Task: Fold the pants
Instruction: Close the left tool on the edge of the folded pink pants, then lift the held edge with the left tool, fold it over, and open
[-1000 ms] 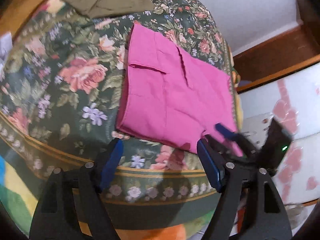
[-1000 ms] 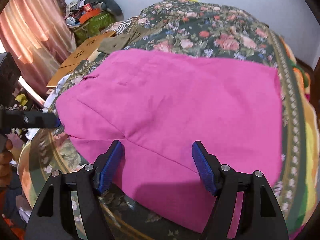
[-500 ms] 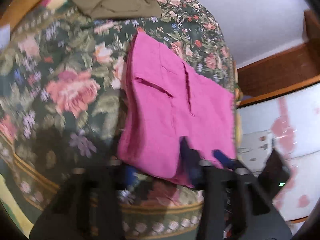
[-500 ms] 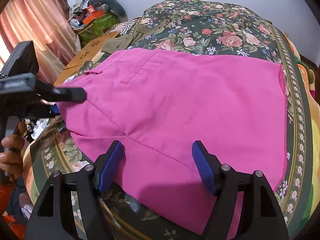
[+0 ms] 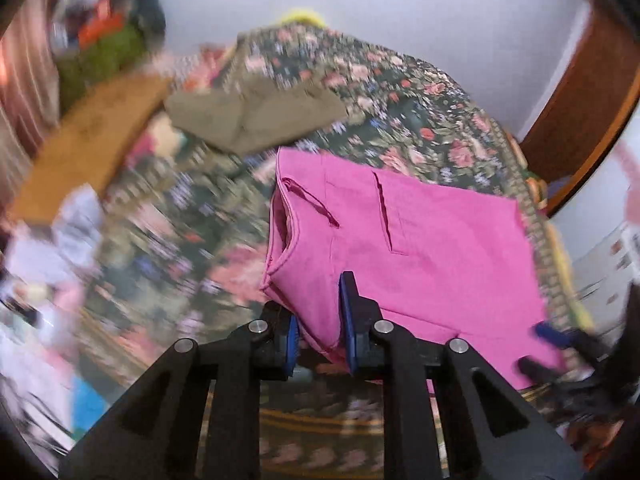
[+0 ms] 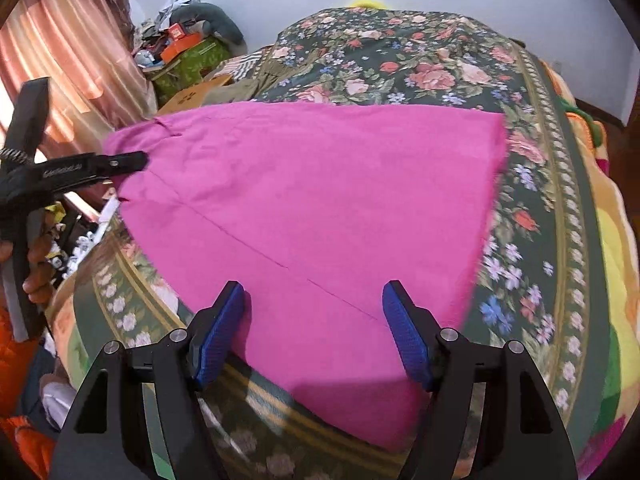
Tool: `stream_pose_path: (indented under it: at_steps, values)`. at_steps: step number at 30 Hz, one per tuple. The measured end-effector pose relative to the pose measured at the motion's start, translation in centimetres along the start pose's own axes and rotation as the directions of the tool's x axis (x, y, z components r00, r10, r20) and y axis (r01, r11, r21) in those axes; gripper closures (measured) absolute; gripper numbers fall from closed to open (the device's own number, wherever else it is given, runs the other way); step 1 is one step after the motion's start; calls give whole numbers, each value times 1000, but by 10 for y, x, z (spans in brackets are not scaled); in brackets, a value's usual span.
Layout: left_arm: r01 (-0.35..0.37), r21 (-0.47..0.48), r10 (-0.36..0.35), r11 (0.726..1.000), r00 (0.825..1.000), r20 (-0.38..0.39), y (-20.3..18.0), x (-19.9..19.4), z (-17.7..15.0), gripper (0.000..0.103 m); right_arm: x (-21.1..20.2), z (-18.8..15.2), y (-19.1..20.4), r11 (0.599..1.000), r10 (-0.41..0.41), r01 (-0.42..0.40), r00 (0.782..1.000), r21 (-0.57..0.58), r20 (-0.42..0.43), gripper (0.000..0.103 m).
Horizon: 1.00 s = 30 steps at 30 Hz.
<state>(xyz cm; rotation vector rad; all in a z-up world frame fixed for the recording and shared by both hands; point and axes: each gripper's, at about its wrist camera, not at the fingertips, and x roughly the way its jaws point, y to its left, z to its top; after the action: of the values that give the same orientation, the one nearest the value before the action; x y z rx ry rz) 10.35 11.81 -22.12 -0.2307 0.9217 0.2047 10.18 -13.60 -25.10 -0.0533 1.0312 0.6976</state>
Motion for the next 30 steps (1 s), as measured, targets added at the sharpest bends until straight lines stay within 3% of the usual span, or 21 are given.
stream_pose_path:
  at_steps: [3,7,12,16,19,24,26,30]
  values:
    - [-68,99,62,993,996,62,-11,-14,-1,84,-4,-5,-3,1000,-7,7,1000,10,9,36]
    - [-111,191,83,975,985,149,-35,-30,7,85,-12,-11,-10,999,-30,30,999,45,10,36]
    - [-44,272,-16,961,977,214,-73,-50,24,86,-22,-20,-26,993,-52,49,998,108,22,36]
    - [29,345,-107,938,972,208,-110,-59,31,88,-28,-24,-33,987,-71,65,997,145,35,36]
    - [101,393,-179,914,969,167,-136,-60,33,88,-35,-25,-37,983,-78,68,995,173,55,35]
    - [258,392,-287,883,958,17,-165,-41,35,89,-50,-24,-44,977,-89,68,991,203,97,35]
    - [310,379,-318,872,947,-42,-172,-32,33,89,-56,-24,-47,975,-94,68,989,214,112,35]
    - [416,314,-376,854,909,-182,-184,-3,25,89,-65,-26,-51,971,-107,75,985,228,132,34]
